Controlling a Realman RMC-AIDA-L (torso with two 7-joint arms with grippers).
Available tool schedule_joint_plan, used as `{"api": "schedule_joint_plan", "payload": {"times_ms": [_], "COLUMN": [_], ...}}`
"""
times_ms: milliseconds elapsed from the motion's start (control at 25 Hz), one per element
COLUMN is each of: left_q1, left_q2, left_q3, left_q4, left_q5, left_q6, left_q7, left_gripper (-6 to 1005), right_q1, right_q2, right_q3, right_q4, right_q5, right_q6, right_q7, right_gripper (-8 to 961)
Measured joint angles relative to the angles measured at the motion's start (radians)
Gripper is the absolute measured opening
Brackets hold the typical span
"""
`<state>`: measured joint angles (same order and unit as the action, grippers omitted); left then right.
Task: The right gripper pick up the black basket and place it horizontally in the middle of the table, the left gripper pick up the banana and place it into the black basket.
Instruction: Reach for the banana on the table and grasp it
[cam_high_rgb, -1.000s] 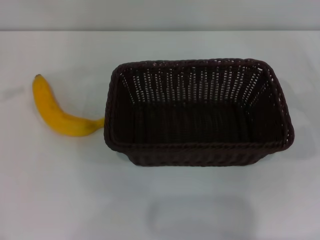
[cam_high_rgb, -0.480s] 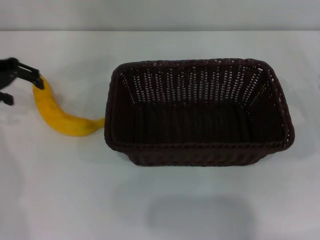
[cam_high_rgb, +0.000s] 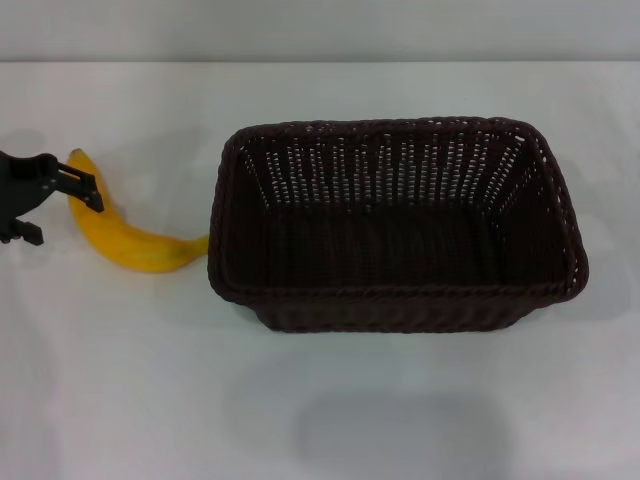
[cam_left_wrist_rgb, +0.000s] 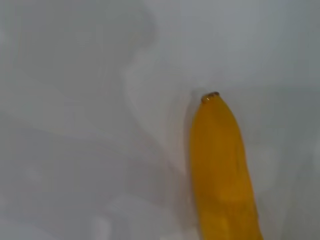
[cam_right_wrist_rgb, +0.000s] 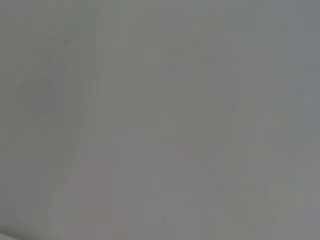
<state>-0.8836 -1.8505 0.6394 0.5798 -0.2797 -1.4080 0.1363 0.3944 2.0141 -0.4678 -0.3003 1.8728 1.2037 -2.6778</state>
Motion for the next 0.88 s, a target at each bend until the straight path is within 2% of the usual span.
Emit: {"api": "schedule_joint_plan", "payload": {"times_ms": [360, 880], "left_q1": [0.001, -0.007], "left_q2": [-0.022, -0.039], "left_q3": [-0.002, 0.002], "left_q4": [-0.06, -0.111], "left_q5": [-0.043, -0.034], "left_q6": [0.152, 0.169], "left_q7": [-0.004, -0.006], "left_gripper": [728, 719], "right_q1": [-0.001, -0.014], "right_q2": [-0.001, 0.001], "right_q3": [0.0, 0.003], "right_q4": [0.027, 0.038], "right_q5": [0.0, 0.0], "right_q6": [-0.003, -0.014], "right_q7": [-0.037, -0.039], "right_gripper": [692, 691]}}
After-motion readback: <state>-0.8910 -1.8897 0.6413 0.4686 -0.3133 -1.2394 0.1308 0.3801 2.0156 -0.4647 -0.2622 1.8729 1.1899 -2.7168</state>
